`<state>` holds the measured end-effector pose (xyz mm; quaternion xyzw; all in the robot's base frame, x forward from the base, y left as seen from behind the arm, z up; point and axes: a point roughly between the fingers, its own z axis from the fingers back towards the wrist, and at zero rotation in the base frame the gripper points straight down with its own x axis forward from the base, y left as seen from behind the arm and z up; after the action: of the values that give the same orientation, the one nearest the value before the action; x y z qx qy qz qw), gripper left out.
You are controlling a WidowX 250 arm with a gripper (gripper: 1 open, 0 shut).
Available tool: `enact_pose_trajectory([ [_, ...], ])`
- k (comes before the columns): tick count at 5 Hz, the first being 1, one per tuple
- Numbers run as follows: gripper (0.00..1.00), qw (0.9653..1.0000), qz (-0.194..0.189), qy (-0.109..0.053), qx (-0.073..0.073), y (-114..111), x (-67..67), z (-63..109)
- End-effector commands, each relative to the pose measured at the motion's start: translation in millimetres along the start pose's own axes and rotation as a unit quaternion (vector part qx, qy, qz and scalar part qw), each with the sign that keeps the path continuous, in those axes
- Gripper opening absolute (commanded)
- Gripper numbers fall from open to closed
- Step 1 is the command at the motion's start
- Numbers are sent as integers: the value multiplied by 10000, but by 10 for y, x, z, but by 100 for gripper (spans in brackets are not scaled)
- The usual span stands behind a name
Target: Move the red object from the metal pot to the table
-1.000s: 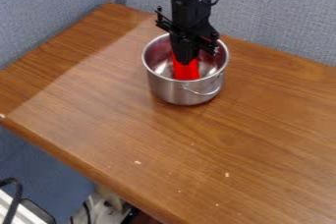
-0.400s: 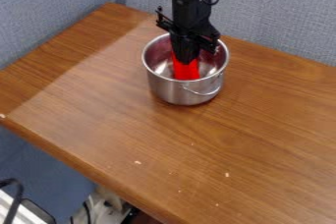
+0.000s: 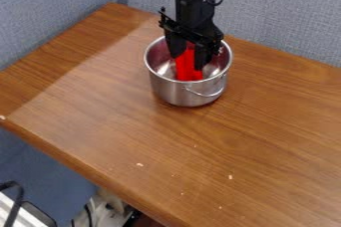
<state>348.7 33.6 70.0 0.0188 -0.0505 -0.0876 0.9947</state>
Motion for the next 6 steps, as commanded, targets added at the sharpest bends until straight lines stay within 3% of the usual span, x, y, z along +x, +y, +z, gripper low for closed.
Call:
enact_pose_trajectory([
  [1,0,9998,28,-196,72,36,83,96],
  [2,0,9998,37,-159,77,35,84,56],
  [5,0,9959,168,-888,-1,103,121,633],
  [6,0,9941,305,-1041,-75,181,114,784],
])
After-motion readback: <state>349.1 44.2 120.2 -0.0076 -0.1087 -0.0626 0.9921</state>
